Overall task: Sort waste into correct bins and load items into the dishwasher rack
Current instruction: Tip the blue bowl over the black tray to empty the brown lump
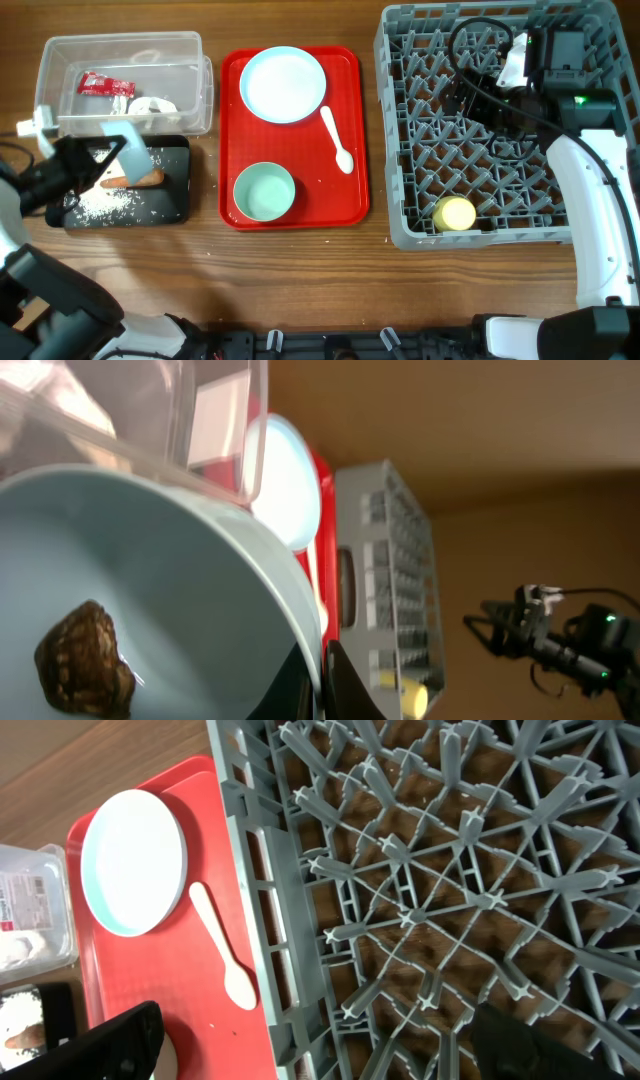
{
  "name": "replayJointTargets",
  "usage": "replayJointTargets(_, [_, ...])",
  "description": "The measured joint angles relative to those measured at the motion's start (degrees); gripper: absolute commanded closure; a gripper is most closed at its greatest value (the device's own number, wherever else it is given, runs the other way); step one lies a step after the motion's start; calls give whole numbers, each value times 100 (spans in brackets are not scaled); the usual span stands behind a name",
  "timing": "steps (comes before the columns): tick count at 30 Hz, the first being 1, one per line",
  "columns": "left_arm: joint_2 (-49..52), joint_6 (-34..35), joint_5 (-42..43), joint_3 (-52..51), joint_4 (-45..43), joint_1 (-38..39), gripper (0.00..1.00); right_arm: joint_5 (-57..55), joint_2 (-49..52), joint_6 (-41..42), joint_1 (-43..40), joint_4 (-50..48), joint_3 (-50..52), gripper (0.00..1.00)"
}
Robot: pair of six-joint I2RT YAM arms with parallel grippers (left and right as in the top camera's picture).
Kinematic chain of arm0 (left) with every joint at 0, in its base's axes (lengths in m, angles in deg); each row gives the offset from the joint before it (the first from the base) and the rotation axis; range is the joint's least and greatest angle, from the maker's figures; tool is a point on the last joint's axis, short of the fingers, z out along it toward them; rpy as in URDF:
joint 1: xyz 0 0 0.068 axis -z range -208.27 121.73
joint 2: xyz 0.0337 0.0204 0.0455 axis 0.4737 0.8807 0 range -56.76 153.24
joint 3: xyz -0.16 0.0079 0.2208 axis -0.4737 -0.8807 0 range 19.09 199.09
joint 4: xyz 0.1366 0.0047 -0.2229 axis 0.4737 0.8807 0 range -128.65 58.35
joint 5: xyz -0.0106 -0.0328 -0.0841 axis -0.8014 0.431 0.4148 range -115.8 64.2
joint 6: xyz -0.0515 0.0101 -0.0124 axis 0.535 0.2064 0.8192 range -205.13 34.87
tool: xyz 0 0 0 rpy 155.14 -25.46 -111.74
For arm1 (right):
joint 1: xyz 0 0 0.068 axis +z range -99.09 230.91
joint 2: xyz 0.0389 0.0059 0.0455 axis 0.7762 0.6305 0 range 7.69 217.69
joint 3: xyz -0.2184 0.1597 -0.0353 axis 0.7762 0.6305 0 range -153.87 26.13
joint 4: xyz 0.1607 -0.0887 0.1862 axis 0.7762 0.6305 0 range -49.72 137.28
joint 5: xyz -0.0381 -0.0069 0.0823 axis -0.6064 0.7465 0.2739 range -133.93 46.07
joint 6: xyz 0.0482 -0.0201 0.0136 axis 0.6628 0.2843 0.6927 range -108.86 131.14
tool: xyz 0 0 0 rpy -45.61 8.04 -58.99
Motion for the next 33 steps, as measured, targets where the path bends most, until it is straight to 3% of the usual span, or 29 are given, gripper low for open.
replayJointTargets(6, [334,-153,813,-278,-87,-470,96,48,2,0,0,-13,0,0])
replayJointTargets(14, [479,48,1714,-286,-151,-518,96,63,0,0,0,-13,0,0])
replayJointTargets(25, [479,2124,1853,-286,-151,-625,96,63,0,0,0,-13,0,0])
replayJointTargets(33, [479,2450,1851,-286,-153,-691,96,63,2,0,0,-13,0,0])
